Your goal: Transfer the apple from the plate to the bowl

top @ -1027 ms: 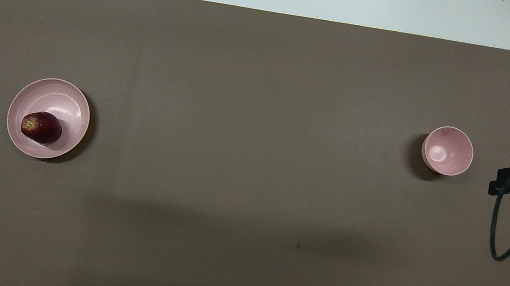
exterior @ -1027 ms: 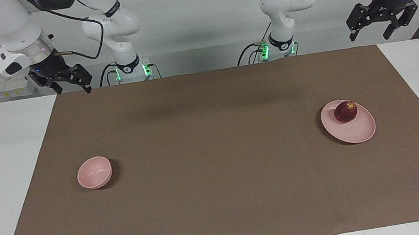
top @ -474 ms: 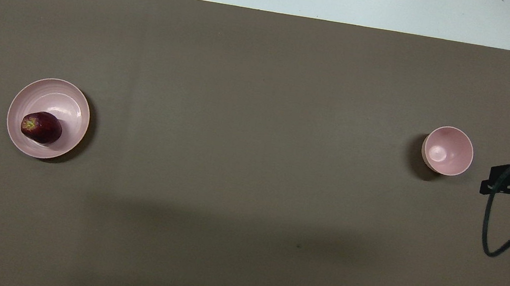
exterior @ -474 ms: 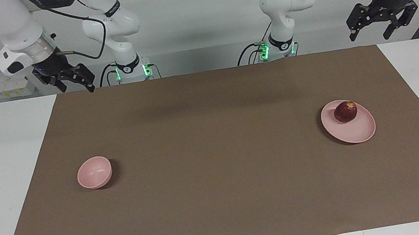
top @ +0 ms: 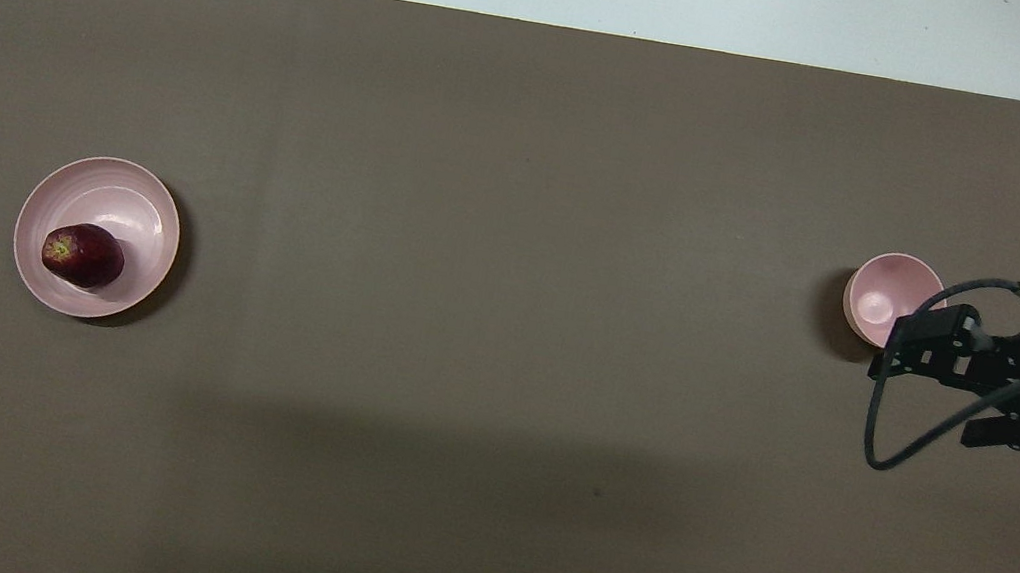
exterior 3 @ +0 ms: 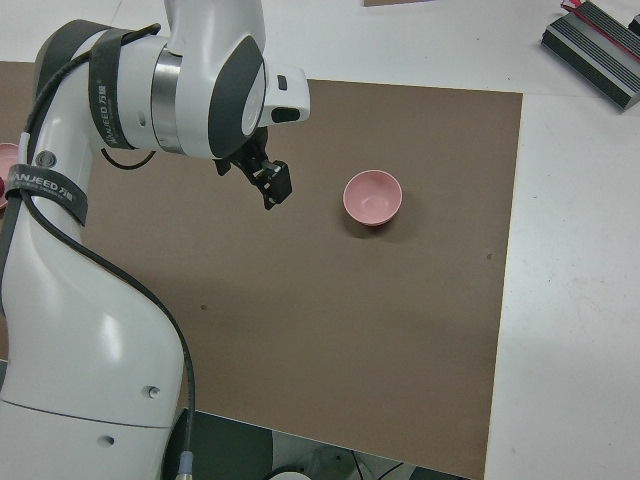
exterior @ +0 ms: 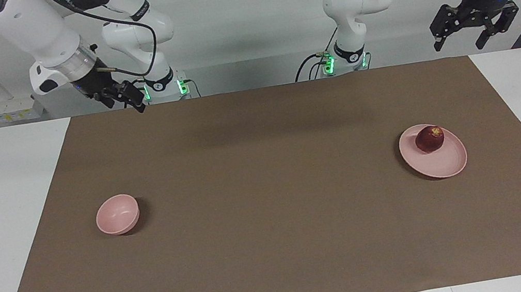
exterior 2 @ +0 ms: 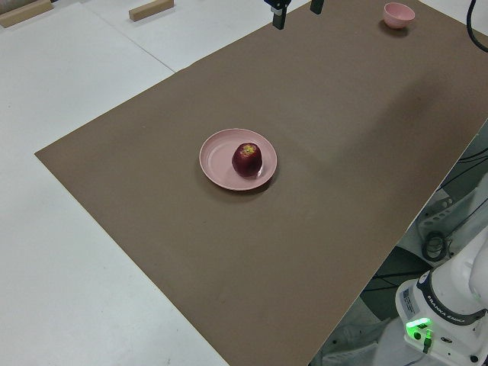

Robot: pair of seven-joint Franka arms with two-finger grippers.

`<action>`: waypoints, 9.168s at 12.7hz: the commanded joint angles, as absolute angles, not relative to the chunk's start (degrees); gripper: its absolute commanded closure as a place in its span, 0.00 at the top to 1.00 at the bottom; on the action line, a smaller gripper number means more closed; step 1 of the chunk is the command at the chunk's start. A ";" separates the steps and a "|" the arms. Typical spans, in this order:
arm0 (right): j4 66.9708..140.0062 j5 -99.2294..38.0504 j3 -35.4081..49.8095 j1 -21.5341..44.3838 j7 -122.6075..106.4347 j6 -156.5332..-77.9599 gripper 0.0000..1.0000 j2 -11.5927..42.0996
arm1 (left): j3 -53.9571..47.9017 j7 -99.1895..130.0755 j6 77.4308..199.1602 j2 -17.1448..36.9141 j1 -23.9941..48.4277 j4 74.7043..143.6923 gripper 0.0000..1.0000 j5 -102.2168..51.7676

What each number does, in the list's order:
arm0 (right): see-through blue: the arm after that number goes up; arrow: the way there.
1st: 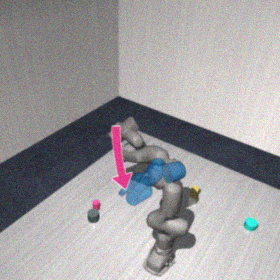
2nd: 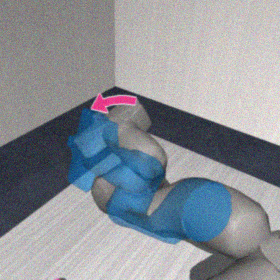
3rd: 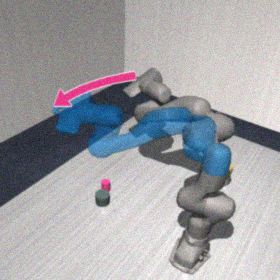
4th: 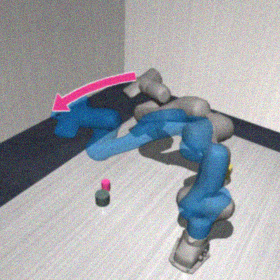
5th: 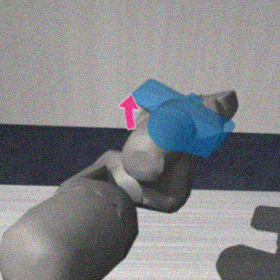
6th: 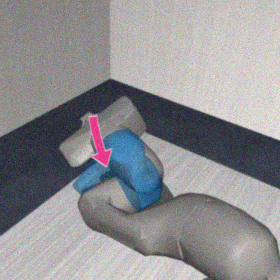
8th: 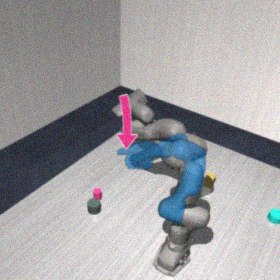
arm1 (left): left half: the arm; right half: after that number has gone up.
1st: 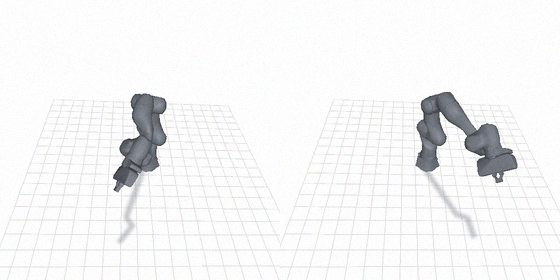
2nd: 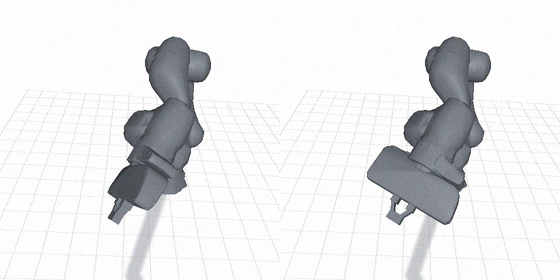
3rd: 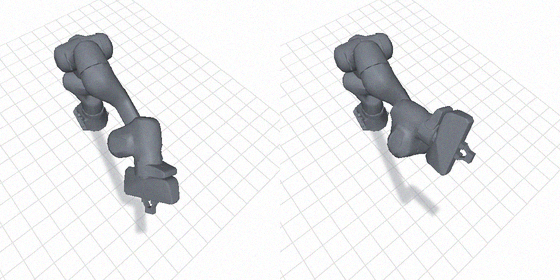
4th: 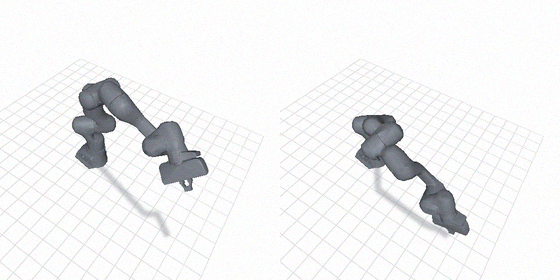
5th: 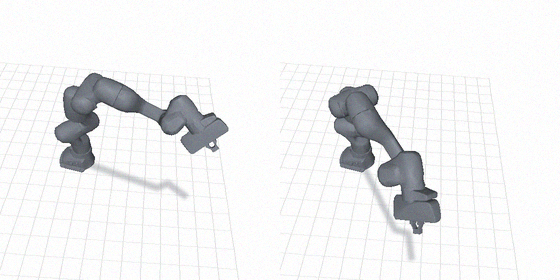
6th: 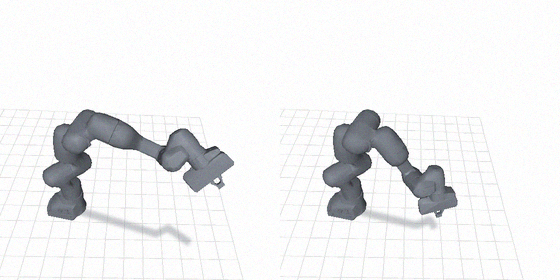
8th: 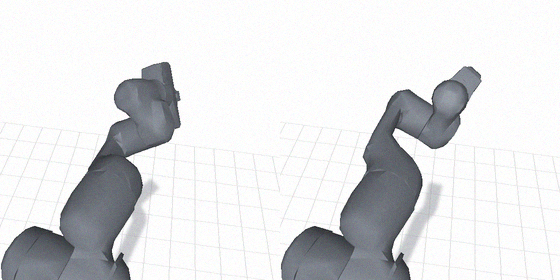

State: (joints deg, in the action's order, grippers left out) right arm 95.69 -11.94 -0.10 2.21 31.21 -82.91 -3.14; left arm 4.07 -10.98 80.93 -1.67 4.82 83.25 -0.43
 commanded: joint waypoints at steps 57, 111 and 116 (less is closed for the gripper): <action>104.24 -70.65 0.26 23.38 79.36 -120.14 1.00 13.71 | 5.19 -17.05 135.70 5.36 -0.44 127.09 0.02 -0.09; 107.14 -92.55 0.35 39.73 65.83 -143.26 0.00 16.79 | 2.72 -5.71 111.62 -4.57 18.11 118.92 0.00 -45.44; 107.75 -91.32 0.18 38.67 66.44 -142.82 0.00 14.68 | 2.81 -4.13 111.62 -3.43 18.28 116.55 0.75 -44.48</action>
